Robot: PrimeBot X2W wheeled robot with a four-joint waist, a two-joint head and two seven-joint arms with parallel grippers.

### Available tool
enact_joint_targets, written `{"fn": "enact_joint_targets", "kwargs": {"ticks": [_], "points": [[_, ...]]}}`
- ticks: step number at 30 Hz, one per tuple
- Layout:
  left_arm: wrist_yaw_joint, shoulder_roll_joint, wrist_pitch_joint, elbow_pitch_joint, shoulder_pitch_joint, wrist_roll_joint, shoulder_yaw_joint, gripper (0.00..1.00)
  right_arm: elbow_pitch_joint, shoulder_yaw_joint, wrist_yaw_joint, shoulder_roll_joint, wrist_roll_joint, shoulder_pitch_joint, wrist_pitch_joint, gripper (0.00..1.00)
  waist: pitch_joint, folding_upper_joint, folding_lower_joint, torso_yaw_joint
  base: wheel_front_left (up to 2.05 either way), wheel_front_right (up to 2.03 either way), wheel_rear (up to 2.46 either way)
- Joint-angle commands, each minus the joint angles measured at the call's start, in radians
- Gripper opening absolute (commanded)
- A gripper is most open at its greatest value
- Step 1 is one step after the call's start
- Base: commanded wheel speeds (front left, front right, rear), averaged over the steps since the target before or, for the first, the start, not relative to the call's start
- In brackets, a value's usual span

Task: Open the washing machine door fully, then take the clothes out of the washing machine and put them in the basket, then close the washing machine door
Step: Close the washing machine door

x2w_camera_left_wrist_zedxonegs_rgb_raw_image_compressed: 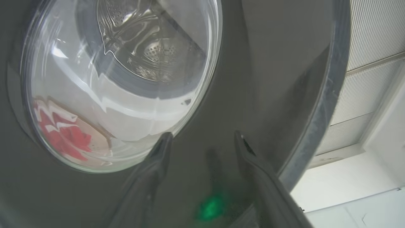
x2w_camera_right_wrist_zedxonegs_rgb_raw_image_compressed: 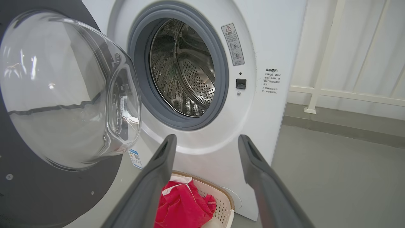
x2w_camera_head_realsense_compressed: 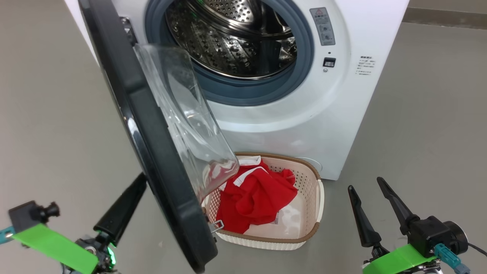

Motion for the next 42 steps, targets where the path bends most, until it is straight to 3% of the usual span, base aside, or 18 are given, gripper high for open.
{"fn": "enact_joint_targets", "kwargs": {"ticks": [1,4,11,15,24,28,42], "points": [[-0.017,0.024,-0.032,-0.018,-0.016,0.045,0.039,1.0,-0.023,0.024,0.006,-0.008,0.003,-0.04,-0.006,1.0,0.005,-0.0001,0.0,0.012,0.0,0.0,0.0],[-0.033,0.038,-0.084,-0.008,-0.02,0.122,0.041,1.0,-0.024,0.025,0.006,-0.008,0.002,-0.041,-0.006,1.0,0.008,-0.0001,0.0,0.02,0.0,0.0,0.0],[-0.081,0.108,-0.351,0.009,-0.029,0.503,0.008,1.0,-0.022,0.026,0.006,-0.008,-0.006,-0.044,-0.006,1.0,0.012,-0.0001,0.0,0.043,0.0,0.0,0.0],[-0.087,0.125,-0.516,0.012,-0.028,0.706,-0.029,1.0,-0.019,0.028,0.006,-0.008,-0.008,-0.045,-0.006,1.0,0.009,-0.0001,0.0,0.052,0.0,0.0,0.0],[-0.074,0.144,-0.744,0.01,0.027,0.976,-0.119,1.0,-0.015,0.04,0.006,-0.008,0.002,-0.04,-0.006,1.0,-0.002,-0.0001,0.0,0.051,0.0,0.0,0.0],[-0.054,0.138,-0.782,0.011,0.057,1.048,-0.138,1.0,-0.015,0.041,0.006,-0.008,0.003,-0.037,-0.006,1.0,-0.005,-0.0001,0.0,0.045,0.0,0.0,0.0],[-0.04,0.14,-0.803,0.015,0.12,1.103,-0.154,1.0,-0.019,0.04,0.006,-0.008,0.009,-0.035,-0.006,1.0,-0.002,-0.0001,0.0,0.031,0.0,0.0,0.0]]}}
